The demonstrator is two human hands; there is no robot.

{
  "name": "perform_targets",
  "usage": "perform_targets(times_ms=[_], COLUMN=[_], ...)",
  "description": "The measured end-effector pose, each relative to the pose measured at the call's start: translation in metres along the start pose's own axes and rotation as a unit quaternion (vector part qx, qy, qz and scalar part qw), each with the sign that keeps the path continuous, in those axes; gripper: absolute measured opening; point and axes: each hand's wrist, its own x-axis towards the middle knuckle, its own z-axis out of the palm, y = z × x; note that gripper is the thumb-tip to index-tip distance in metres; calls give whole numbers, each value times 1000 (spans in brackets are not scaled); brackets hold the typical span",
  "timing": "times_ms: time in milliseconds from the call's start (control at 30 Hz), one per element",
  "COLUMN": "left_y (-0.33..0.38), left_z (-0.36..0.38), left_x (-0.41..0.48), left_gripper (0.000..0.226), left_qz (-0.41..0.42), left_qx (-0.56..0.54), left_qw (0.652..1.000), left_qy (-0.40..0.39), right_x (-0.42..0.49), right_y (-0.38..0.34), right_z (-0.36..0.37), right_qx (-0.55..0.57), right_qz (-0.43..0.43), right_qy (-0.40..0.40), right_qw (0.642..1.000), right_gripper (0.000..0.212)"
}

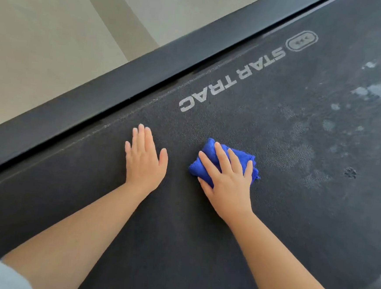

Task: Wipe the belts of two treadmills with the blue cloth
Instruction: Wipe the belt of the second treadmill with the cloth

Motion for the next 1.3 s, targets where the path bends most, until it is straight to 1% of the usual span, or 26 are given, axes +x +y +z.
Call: perform_targets(times_ms=[67, 133, 200, 267, 400, 467, 500, 567, 633, 733, 800, 833, 867, 933, 1000, 1033, 1100, 1167, 1233, 1300], left_y=[2, 1, -2, -3, -2, -3, -3, -3, -3, -2, -2, -2, -2, -3, -2, -1, -1, 1, 1, 0], left_z=[12, 18, 21, 21, 22, 22, 22, 21, 22, 22, 22, 22, 22, 22, 22, 22, 21, 20, 19, 20], left_x=[7, 6, 5, 6, 6, 6, 6, 6, 5, 5, 5, 5, 5, 5, 5, 6, 6, 5, 4, 4], left_gripper=[65, 74, 77, 75, 73, 73, 72, 71, 72, 75, 78, 79, 80, 81, 82, 82, 81, 76, 69, 62], left_qz=[-18, -22, -16, -17, -27, -31, -31, -30, -29, -27, -25, -24, -24, -25, -23, -22, -25, -31, -34, -35], left_qx=[13, 17, 22, 23, 29, 29, 28, 28, 30, 26, 25, 23, 21, 19, 17, 16, 16, 20, 21, 19], left_qw=[1000, 1000, 999, 999, 999, 999, 999, 999, 999, 999, 999, 999, 999, 999, 999, 999, 999, 999, 999, 999], left_qy=[0, 12, 16, 21, 11, 10, 11, 9, 8, 11, 13, 13, 15, 17, 19, 20, 20, 17, 14, 13], right_x=[-2, 6, 31, 76, 171, 196, 199, 190, 173, 155, 157, 157, 157, 155, 144, 136, 120, 98, 70, 50], right_y=[2, 9, 19, 27, 22, 8, 1, -13, -26, -39, -26, -12, 5, 47, 79, 84, 69, 36, 4, -13], right_z=[4, 5, 8, 16, 37, 44, 47, 50, 55, 52, 46, 43, 40, 30, 19, 15, 15, 20, 23, 20], right_qx=[5, 17, 28, 33, 33, 34, 35, 41, 44, 44, 58, 50, 36, 23, 23, 25, 23, 17, 4, 7], right_qz=[-3, -41, -94, -116, -95, -55, -29, -11, -35, -83, -122, -126, -105, -17, 82, 119, 142, 129, 79, 22], right_qy=[14, 23, 16, 5, -15, -48, -45, 3, 32, 31, 14, 18, 22, 27, -5, -14, 14, 46, 48, 40], right_qw=[1000, 999, 995, 993, 995, 997, 998, 999, 998, 995, 991, 991, 994, 999, 996, 992, 989, 990, 996, 999], right_gripper=[47, 47, 47, 47, 47, 48, 50, 49, 48, 47, 46, 46, 47, 47, 47, 48, 48, 49, 47, 46])
